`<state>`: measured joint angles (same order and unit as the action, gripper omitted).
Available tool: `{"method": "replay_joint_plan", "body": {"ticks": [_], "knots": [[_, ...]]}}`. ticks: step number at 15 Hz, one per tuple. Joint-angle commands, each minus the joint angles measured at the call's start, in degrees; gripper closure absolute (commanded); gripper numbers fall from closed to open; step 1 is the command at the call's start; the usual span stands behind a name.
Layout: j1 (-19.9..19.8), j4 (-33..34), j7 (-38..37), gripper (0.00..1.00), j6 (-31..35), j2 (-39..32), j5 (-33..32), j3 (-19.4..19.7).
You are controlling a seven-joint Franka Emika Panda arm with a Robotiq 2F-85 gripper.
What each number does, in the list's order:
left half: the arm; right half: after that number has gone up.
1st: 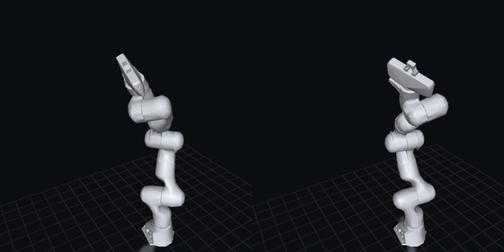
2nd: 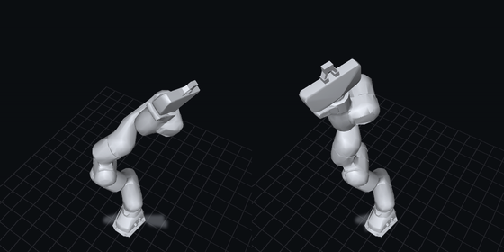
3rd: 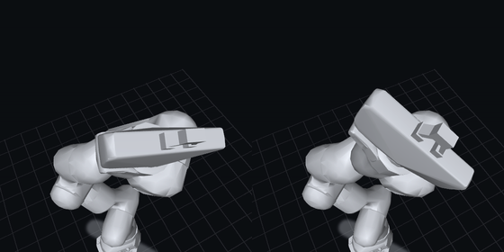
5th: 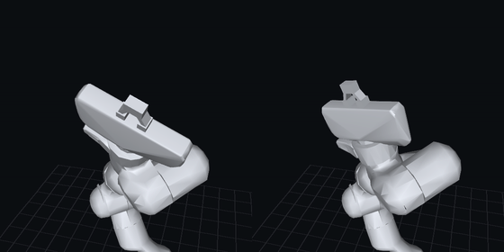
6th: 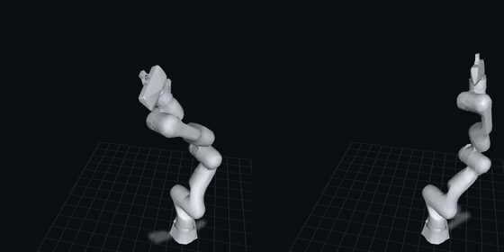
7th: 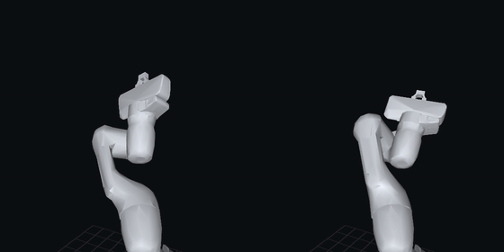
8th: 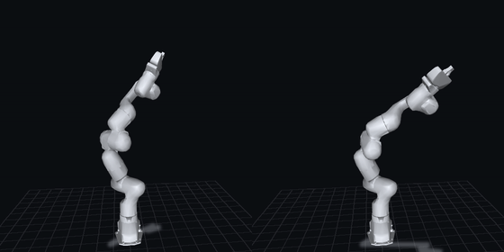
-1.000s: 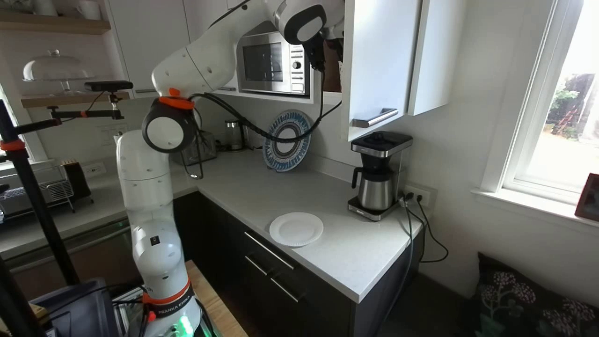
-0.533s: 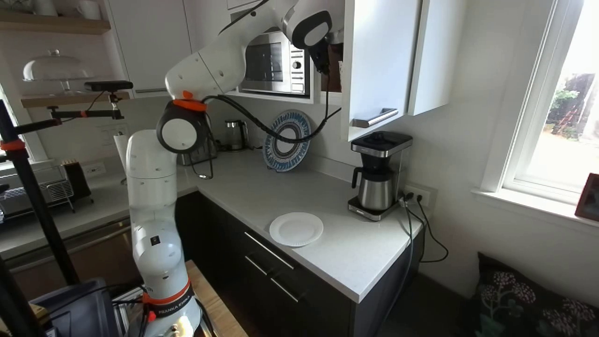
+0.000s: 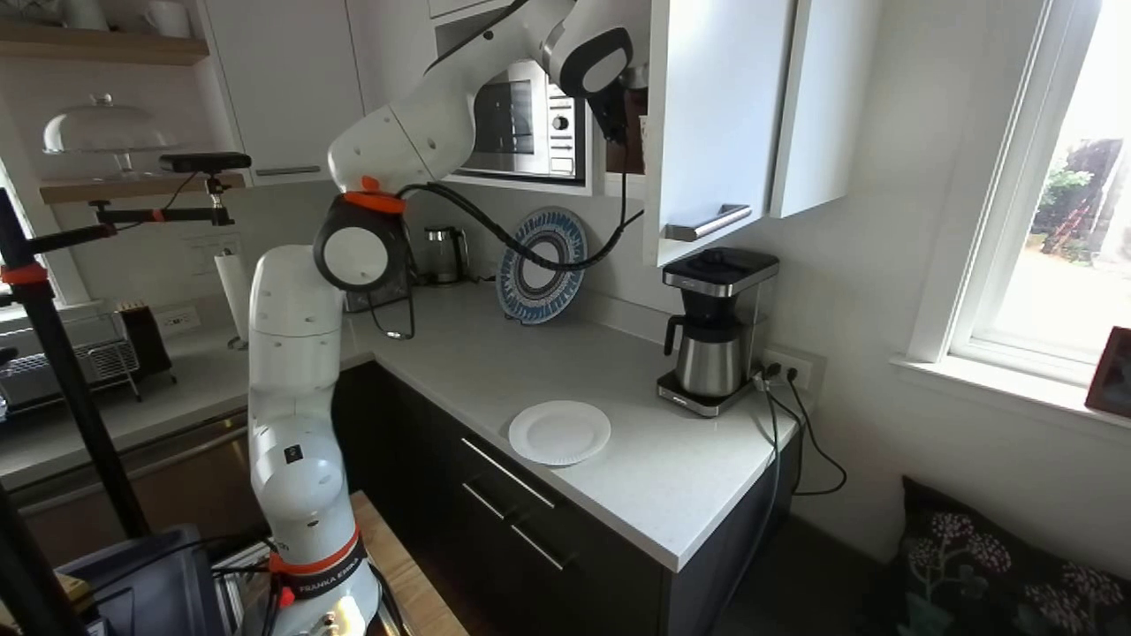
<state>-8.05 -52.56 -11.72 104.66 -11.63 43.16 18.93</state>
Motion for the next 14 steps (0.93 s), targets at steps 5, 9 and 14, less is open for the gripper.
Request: {"method": "replay_joint_plan", "body": {"ticks": [5, 9, 14], "knots": [[-0.2, 3.6, -3.2, 0.29, -1.8, -1.6, -0.5, 0.2], [-0.3, 3.9, -3.2, 0.12, -1.9, -1.6, -0.2, 0.1], [-0.4, 4.1, -4.5, 0.00, 1.2, -2.0, 1.8, -0.1]]}}
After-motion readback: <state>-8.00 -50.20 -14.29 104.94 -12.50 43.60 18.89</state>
